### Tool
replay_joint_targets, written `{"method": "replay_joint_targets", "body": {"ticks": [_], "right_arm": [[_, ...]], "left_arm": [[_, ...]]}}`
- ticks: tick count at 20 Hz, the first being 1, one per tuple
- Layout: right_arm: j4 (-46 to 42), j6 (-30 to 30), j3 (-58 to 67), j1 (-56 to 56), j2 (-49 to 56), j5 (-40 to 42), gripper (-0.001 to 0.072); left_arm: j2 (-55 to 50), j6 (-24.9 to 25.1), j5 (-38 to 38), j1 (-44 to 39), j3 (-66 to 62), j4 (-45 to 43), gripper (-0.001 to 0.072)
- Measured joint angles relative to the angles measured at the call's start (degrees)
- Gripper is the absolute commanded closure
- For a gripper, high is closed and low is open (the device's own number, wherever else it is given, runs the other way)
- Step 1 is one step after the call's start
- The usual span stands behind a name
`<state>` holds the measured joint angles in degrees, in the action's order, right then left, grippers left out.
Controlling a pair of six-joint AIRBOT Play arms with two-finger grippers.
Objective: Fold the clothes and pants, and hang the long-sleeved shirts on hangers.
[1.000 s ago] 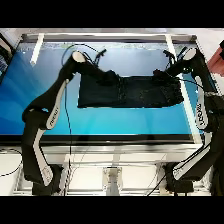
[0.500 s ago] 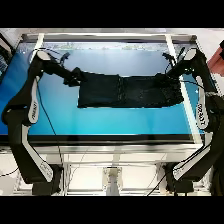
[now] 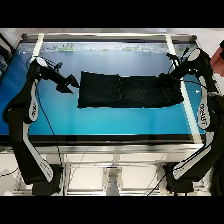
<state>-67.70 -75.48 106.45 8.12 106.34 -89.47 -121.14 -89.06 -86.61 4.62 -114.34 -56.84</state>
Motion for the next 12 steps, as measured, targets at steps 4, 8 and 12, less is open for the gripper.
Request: {"method": "replay_joint_targets", "body": {"ticks": [4, 8, 12], "right_arm": [[-0.07, 0.07, 0.00, 0.00, 0.00, 0.15, 0.0395], [-0.09, 0.15, 0.00, 0.00, 0.00, 0.52, 0.0395], [-0.07, 0.20, 0.00, 0.02, 0.00, 0.55, 0.0394]], "left_arm": [[-2.36, 1.03, 3.02, -1.70, 0.00, 4.11, 0.0064], [-3.74, 1.42, 4.52, -3.39, -0.02, 6.56, 0.0170], [-4.66, 1.62, 6.03, -5.27, 0.00, 5.97, 0.0674]]}}
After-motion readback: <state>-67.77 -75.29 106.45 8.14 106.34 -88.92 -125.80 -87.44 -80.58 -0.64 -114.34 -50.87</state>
